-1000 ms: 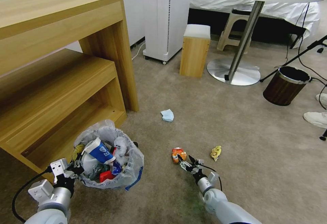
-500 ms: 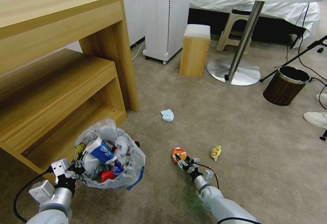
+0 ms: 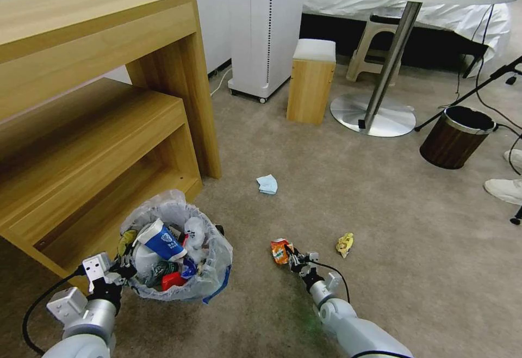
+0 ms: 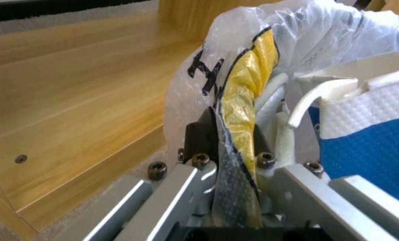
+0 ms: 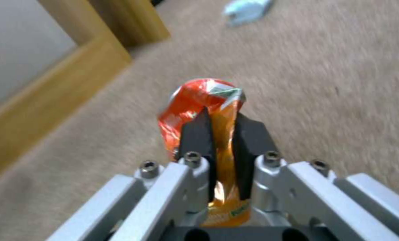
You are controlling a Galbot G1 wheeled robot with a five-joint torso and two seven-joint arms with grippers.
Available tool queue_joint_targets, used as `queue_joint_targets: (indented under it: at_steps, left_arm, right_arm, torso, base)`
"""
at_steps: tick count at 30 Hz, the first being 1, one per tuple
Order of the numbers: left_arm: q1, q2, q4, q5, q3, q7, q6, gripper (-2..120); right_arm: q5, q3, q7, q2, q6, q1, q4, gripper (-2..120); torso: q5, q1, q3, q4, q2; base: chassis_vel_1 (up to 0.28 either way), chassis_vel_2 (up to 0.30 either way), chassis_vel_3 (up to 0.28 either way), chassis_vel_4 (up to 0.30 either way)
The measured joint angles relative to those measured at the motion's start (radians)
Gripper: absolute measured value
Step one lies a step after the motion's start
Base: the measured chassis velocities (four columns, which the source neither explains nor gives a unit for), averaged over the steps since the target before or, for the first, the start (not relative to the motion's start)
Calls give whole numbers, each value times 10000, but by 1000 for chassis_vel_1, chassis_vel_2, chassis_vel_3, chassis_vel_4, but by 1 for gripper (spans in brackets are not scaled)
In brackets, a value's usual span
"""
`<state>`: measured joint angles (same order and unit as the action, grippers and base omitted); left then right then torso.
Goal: Pick up the trash bin and place the garbage on the floor into it.
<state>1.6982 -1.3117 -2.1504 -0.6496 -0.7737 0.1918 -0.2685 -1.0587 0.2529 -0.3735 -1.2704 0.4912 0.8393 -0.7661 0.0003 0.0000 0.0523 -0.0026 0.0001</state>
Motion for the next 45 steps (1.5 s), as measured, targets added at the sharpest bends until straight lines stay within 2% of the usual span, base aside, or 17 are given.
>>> queue_joint_targets:
  at_steps: [1,4,5,7,9,12,13,15,16,19,20,23,30,32,33,40,45]
  left_arm:
    - [0,0,0,0,0,0,0,3]
    - [-21,45,50,-13,-30,-2,7,3]
    - [-21,45,50,-13,-30,-2,7,3]
    - [-26,38,54,-15,-25,-3,8,3]
    - [-26,37,54,-15,-25,-4,8,3]
    - [7,25,37,-4,-25,-3,8,3]
    - [7,25,37,-4,-25,-3,8,3]
    - [49,2,-68,9,-16,-2,6,3]
    - [49,2,-68,9,-16,-2,6,3]
    - [101,-46,-193,5,13,12,-25,3]
    - [101,-46,-193,5,13,12,-25,3]
    - [122,-118,-286,33,18,17,-38,3]
    - [132,-122,-365,15,-37,31,-55,3]
    - [128,-118,-367,9,-41,34,-57,3]
    - [107,-98,-380,-22,-53,41,-63,3]
    - [54,-78,-393,-78,-41,48,-91,3]
    - [70,-91,-414,-83,-21,49,-93,3]
  right_arm:
    - [0,0,0,0,0,0,0,6]
    - [-133,85,-161,1430,293,360,-2358,0]
    - [-133,85,-161,1430,293,360,-2358,0]
    - [-135,97,-167,2122,434,444,-3626,0]
    - [-127,99,-169,2313,456,459,-4081,0]
    - [-107,288,-144,3045,511,283,-6083,0]
    - [-107,288,-144,3045,511,283,-6083,0]
    - [-213,820,-41,3468,514,-383,-7330,0]
    - [-213,820,-41,3468,514,-383,-7330,0]
    - [-601,2023,32,3831,461,-1649,-8710,0]
    - [-601,2023,32,3831,461,-1649,-8710,0]
    - [-917,3579,25,3825,413,-2859,-9231,0]
    - [-1259,5299,321,3420,352,-4063,-9095,0]
    - [-1269,5406,342,3383,351,-4132,-9052,0]
    - [-1300,5871,405,3201,350,-4420,-8765,0]
    - [-1443,6744,407,2662,367,-4982,-7874,0]
    - [-1540,7594,279,1739,461,-5468,-6941,0]
  torso:
    - [0,0,0,0,0]
    - [-4,0,0,-3,0]
    - [-4,0,0,-3,0]
    - [-6,0,-1,-6,0]
    - [-3,0,-1,-6,0]
    - [-3,0,-1,-2,0]
    - [-3,0,-1,-2,0]
    - [-4,0,-1,-1,0]
    - [-4,0,-1,-1,0]
    - [-7,0,-1,0,0]
    - [-7,0,-1,0,0]
    - [-4,0,-1,0,0]
    - [-5,0,0,-1,-1]
    - [-5,0,-1,-1,0]
    - [-4,0,-1,-2,0]
    - [-6,0,0,-2,0]
    - [-5,1,0,0,-1]
  base:
    - [0,0,0,0]
    - [0,0,0,0]
    - [0,0,0,0]
    - [0,0,0,0]
    - [0,0,0,0]
    - [0,0,0,0]
    - [0,0,0,0]
    - [0,0,0,0]
    - [0,0,0,0]
    - [0,0,0,0]
    - [0,0,0,0]
    - [0,0,0,0]
    - [0,0,0,0]
    - [0,0,0,0]
    - [0,0,0,0]
    - [0,0,0,0]
    - [0,0,0,0]
